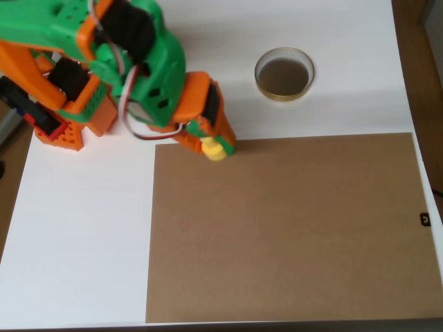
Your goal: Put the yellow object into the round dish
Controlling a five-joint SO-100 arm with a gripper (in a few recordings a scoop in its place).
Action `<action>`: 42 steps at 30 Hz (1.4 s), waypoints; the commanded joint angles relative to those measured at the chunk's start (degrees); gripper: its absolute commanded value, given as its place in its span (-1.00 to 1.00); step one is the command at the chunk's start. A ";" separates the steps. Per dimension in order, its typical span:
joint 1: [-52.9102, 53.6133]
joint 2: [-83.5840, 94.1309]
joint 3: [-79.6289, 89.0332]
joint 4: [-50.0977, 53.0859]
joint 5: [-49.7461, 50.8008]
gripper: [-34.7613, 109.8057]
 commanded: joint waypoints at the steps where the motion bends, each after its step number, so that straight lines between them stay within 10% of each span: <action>1: -5.80 -0.97 -1.14 1.23 -0.79 -0.52; 42: -33.66 -37.97 -34.28 10.46 -2.64 -0.52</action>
